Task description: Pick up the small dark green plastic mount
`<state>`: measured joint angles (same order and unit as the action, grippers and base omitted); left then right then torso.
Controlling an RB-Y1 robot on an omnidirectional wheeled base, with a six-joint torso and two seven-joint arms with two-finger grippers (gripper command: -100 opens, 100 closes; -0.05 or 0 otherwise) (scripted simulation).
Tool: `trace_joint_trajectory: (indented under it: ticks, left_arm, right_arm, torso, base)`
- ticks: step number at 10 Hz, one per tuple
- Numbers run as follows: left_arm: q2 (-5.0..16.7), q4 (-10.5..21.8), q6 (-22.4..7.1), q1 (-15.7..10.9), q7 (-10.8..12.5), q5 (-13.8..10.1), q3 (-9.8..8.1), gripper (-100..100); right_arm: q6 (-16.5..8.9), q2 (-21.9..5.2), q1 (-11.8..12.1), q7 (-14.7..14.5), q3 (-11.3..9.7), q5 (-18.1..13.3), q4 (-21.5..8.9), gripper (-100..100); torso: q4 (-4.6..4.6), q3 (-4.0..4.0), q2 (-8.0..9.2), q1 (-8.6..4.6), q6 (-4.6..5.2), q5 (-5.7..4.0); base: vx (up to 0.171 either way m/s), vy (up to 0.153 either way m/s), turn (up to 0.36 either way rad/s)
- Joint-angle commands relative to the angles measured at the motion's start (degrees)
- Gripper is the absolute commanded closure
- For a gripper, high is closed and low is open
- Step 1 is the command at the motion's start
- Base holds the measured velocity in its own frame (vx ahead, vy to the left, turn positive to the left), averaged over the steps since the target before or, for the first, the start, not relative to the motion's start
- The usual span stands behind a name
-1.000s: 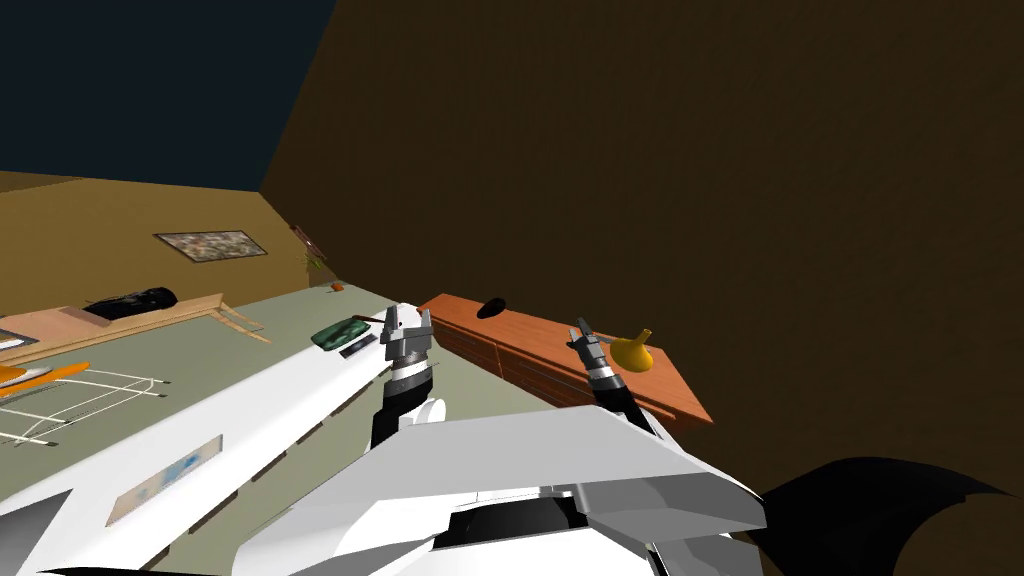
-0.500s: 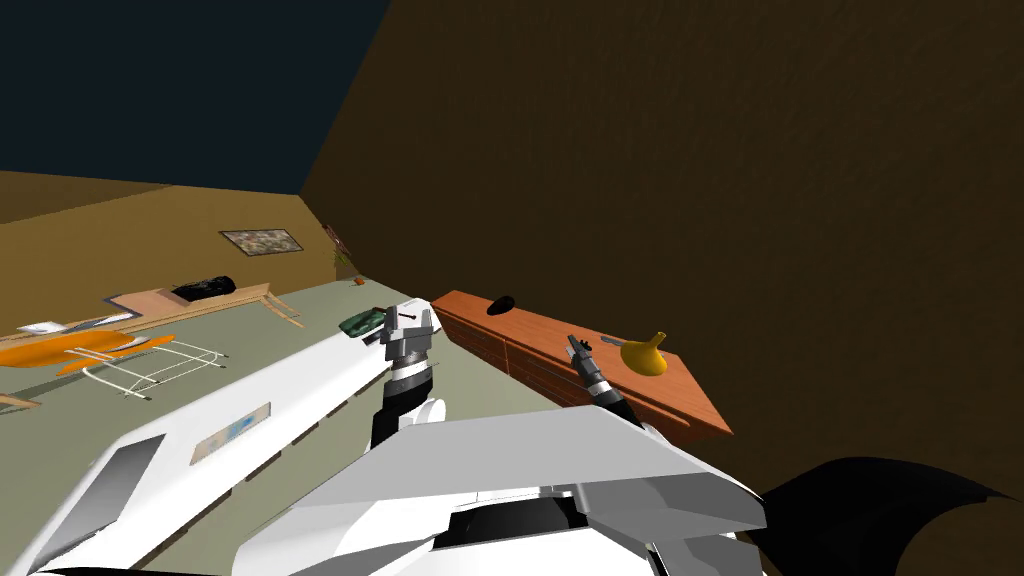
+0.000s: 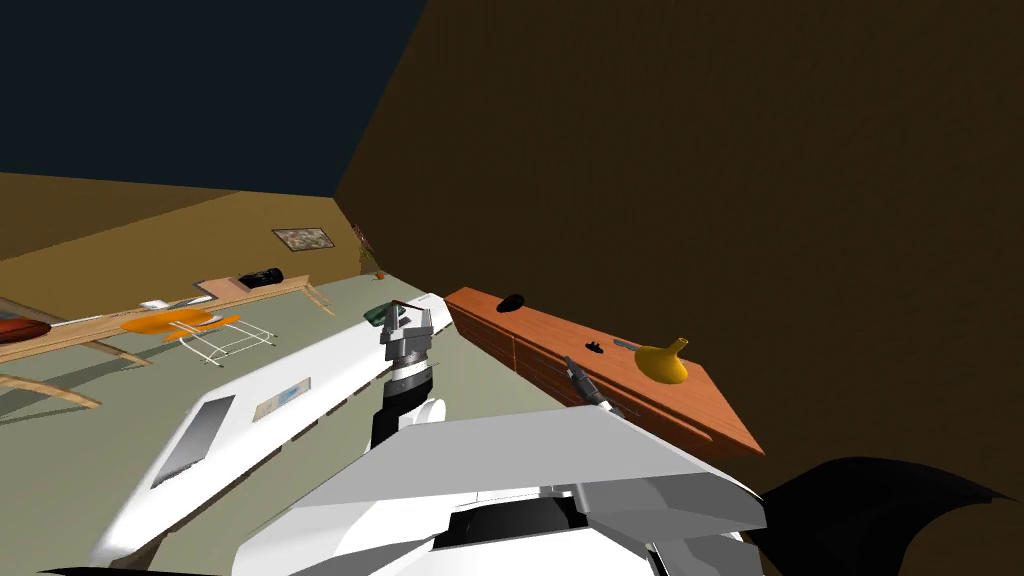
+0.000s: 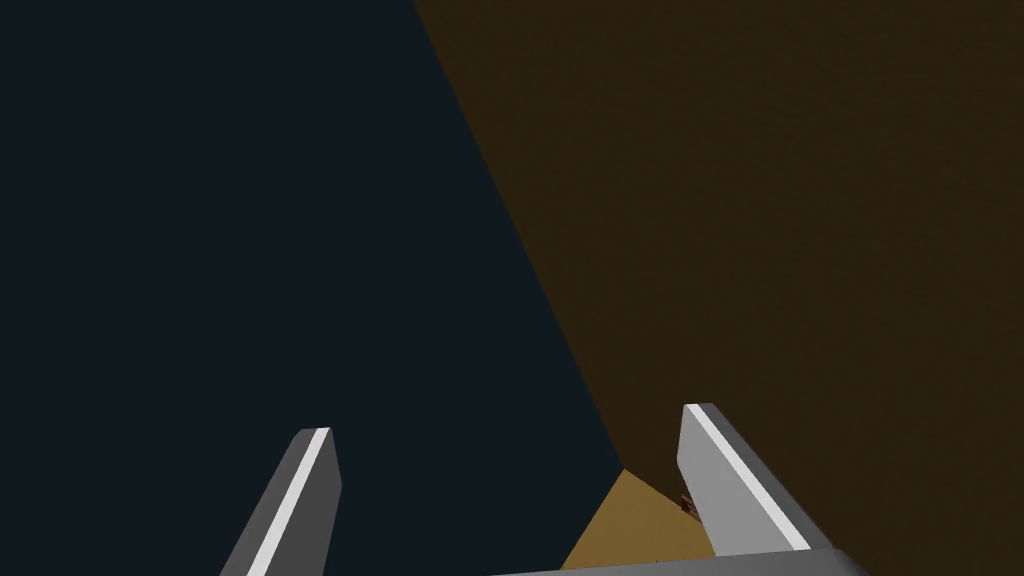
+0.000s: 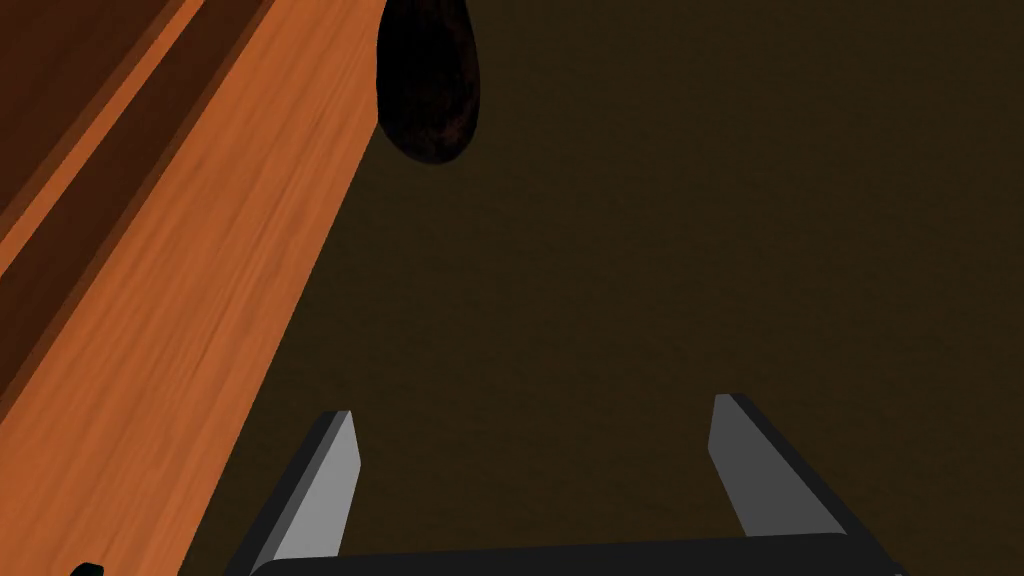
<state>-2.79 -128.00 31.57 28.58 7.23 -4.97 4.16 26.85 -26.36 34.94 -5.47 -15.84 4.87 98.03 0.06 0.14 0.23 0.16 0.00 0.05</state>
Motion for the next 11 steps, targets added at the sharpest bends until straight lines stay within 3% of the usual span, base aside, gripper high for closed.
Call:
trace_joint_trajectory:
  ticks: [1,2,3,5,6,7,8,9,10,11]
  left_arm:
    - [0.00,0.00,0.00,0.00,0.00,0.00,0.00,0]
    - [0.00,0.00,0.00,0.01,0.00,0.00,-0.01,0]
    - [0.00,0.00,0.00,0.00,0.00,0.00,0.00,0]
    - [0.00,0.00,0.00,0.01,0.00,0.00,0.00,0]
    - [0.00,0.00,0.00,0.00,0.00,0.00,0.00,0]
    - [0.01,0.00,0.00,0.02,0.00,0.00,-0.01,0]
    - [0.01,0.00,0.00,0.01,0.00,0.00,-0.01,0]
    - [0.01,0.00,0.00,0.02,0.00,0.00,-0.01,0]
    - [0.01,0.00,0.00,0.01,0.00,0.00,-0.01,0]
    - [0.01,0.00,0.00,0.02,0.00,0.00,-0.01,0]
  right_arm:
    - [-0.61,-1.23,-0.43,-0.55,-1.04,0.05,-2.86,-100]
    - [-1.04,-2.97,-0.36,-1.68,-3.00,-0.07,-4.63,-100]
    - [-1.04,-2.97,-0.36,-1.68,-3.00,-0.07,-6.24,-100]
    - [-2.00,-6.41,-0.46,-4.16,-7.02,-0.32,-11.52,-100]
    - [-2.00,-6.43,-0.46,-4.16,-7.06,-0.32,-12.75,-100]
    - [-2.53,-8.18,-0.61,-5.49,-9.14,-0.44,-14.62,-100]
    - [-2.53,-8.18,-0.61,-5.49,-9.14,-0.44,-15.97,-100]
    - [-3.09,-9.94,-0.84,-6.88,-11.24,-0.56,-17.69,-100]
    - [-3.09,-9.94,-0.84,-6.88,-11.24,-0.56,-19.15,-100]
    - [-3.68,-11.71,-1.14,-8.31,-13.34,-0.67,-21.34,-100]
  torso:
    - [0.00,0.00,0.00,0.00,0.00,0.00]
    - [0.00,-0.01,-0.03,-0.07,0.02,-0.01]
    - [0.00,-0.03,-0.06,-0.06,0.00,-0.02]
    - [-0.02,-0.08,-0.14,-0.11,0.00,-0.02]
    - [-0.03,-0.10,-0.18,-0.10,-0.02,-0.01]
    - [-0.04,-0.11,-0.20,-0.17,0.04,-0.03]
    - [-0.04,-0.12,-0.23,-0.20,0.01,-0.04]
    - [-0.04,-0.13,-0.24,-0.23,0.02,-0.04]
    - [-0.05,-0.15,-0.27,-0.25,0.00,-0.04]
    - [-0.05,-0.15,-0.27,-0.26,0.03,-0.05]
  base:
    - [-0.042,0.044,0.097]
    - [-0.033,0.050,0.189]
    - [-0.017,0.036,0.097]
    - [-0.003,0.044,0.278]
    - [0.009,0.022,0.103]
    - [0.016,0.016,0.161]
    - [0.014,0.007,0.118]
    - [0.028,0.008,0.227]
    - [0.025,0.000,0.131]
    - [0.036,-0.003,0.279]
